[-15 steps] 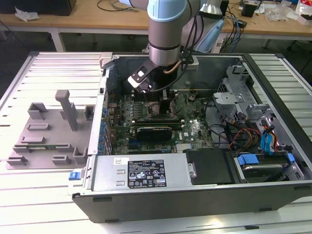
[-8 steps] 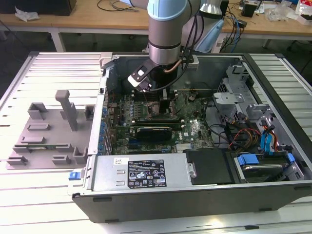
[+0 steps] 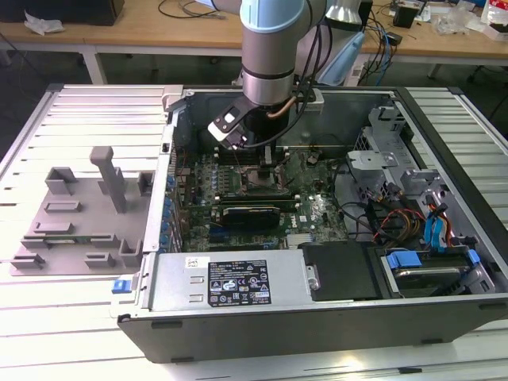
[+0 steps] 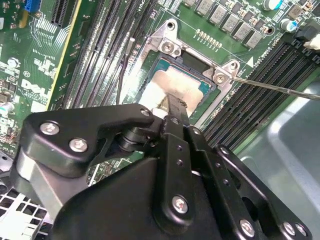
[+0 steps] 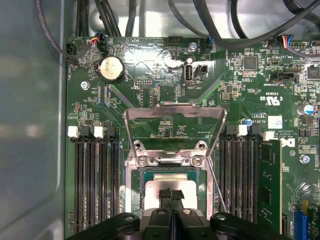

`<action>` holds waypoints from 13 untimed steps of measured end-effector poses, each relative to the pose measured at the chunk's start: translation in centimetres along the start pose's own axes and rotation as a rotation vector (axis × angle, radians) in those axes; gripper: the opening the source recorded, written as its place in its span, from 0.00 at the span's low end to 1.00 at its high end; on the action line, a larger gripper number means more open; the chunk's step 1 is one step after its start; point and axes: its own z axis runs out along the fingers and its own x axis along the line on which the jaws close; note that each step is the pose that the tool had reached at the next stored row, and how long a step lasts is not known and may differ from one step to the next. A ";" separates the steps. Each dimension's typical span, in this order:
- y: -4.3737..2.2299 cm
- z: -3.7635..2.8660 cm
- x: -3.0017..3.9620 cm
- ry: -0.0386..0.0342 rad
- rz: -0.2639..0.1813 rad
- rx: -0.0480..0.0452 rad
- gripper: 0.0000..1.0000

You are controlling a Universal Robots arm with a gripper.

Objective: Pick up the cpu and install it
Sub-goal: 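Place the cpu into insertion slot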

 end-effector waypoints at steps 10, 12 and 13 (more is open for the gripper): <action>-0.24 0.61 0.01 -0.0004 0.000 0.0003 0.11; -0.25 0.68 0.00 -0.0006 0.000 0.0004 0.11; -0.25 0.71 0.01 -0.0003 0.000 0.0002 0.11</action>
